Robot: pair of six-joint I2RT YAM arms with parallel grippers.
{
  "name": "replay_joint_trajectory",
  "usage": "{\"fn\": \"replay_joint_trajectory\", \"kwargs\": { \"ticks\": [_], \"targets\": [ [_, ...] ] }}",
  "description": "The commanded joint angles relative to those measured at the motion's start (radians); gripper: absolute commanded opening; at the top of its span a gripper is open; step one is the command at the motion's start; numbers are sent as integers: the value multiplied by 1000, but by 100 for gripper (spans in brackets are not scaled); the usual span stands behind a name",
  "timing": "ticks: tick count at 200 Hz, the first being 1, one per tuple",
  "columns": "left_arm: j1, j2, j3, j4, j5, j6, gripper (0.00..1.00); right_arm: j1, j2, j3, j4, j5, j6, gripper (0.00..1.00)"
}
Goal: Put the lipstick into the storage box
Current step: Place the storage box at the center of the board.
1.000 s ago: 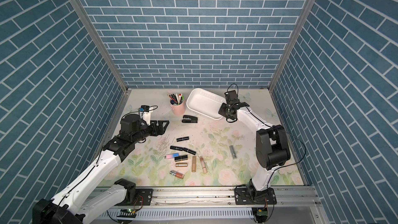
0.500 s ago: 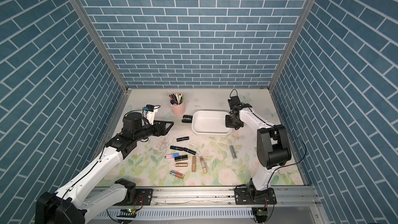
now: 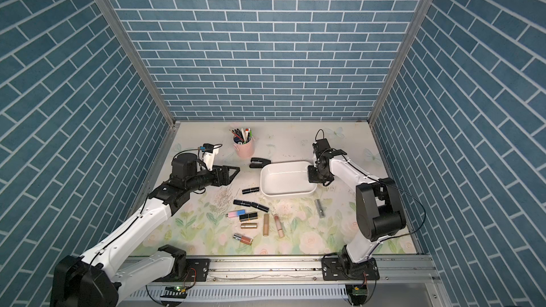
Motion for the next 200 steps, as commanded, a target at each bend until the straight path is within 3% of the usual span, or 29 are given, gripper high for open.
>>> {"fn": "replay_joint_trajectory", "kwargs": {
  "ticks": [1,50,123,162,200],
  "targets": [
    [-3,2,1,54,20,-25,90,17,45,-5,35,-19,-7,0],
    [-4,2,-8,24,1,-27,90,17,71,16,93,-37,43,0],
    [-4,-6,-25,-41,-42,3,89,17,-11,-4,112,-56,58,51],
    [-6,-32,-46,-40,-27,7,89,17,-117,-17,23,-8,63,59],
    [-29,-43,-79,21,6,-1,89,34,-283,-134,-75,51,138,66]
  ]
}}
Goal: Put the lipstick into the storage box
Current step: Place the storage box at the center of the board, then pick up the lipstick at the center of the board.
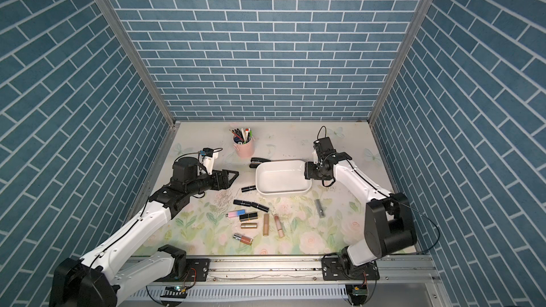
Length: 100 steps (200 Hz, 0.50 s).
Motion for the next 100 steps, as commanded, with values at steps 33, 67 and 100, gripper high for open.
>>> {"fn": "replay_joint_trajectory", "kwargs": {
  "ticks": [33,67,100],
  "targets": [
    [-54,-1,-37,95,34,0,89,57,-176,-170,-161,94,130,71],
    [-72,-11,-34,109,44,8,89,84,-237,-253,-180,100,181,72],
    [-79,-32,-45,131,55,7,89,92,-269,-326,-171,100,198,72]
  ]
}}
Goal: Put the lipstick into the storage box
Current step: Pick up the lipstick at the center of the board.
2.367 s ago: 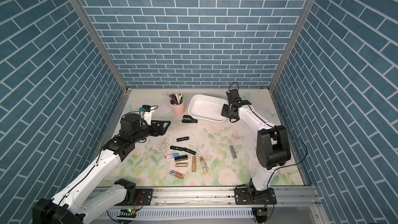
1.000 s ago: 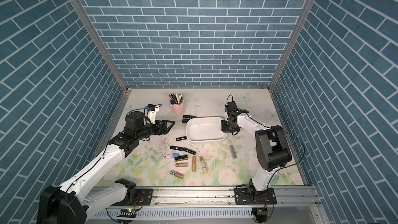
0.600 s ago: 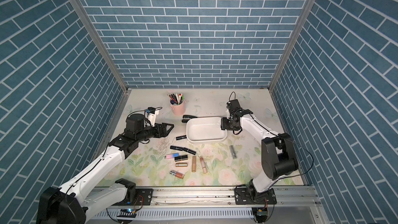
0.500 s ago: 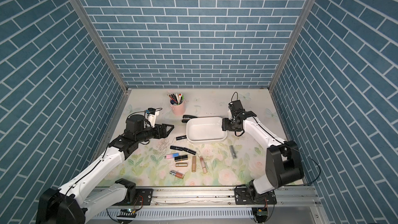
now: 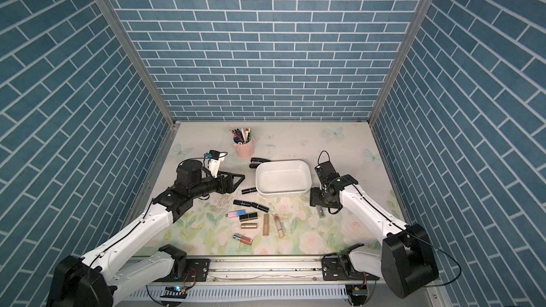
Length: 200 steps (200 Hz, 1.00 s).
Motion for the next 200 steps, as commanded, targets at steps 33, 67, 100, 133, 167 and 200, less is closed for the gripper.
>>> {"fn": "replay_joint_trajectory", "kwargs": {
  "ticks": [33,67,100,133,167,200],
  "targets": [
    [-18,-32,-18,53,18,2,89,8,1,-83,36,6,50,72],
    [-23,-46,-19,41,7,1,89,9,39,-90,76,-2,48,71],
    [-24,-61,-24,28,-5,3,89,9,62,-99,104,-13,47,68],
    [-24,-72,-21,18,-11,3,89,9,93,-110,135,-18,47,64],
    [-23,-73,-16,18,-11,0,90,9,118,-120,160,-17,46,61],
    [-23,-68,-12,15,-11,-1,90,9,135,-127,176,-21,44,56]
  ]
}}
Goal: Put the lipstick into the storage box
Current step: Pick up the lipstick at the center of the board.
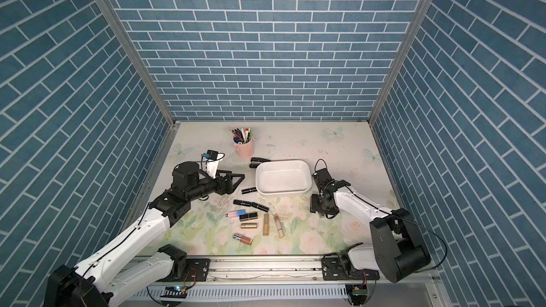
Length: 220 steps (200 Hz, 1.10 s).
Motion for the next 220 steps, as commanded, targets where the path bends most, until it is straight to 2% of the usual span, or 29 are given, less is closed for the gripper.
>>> {"fn": "replay_joint_trajectory", "kwargs": {
  "ticks": [1,86,154,220],
  "targets": [
    [-5,-7,2,-8,-5,0,90,7,15,-17,17,-4,18,56],
    [-4,3,-12,4,-1,-4,89,7,28,-22,22,0,18,41],
    [-4,-4,-19,5,-3,-1,89,8,30,-22,20,8,21,21],
    [-5,-6,-19,17,5,-16,90,8,-73,45,-94,58,35,18]
  ]
}}
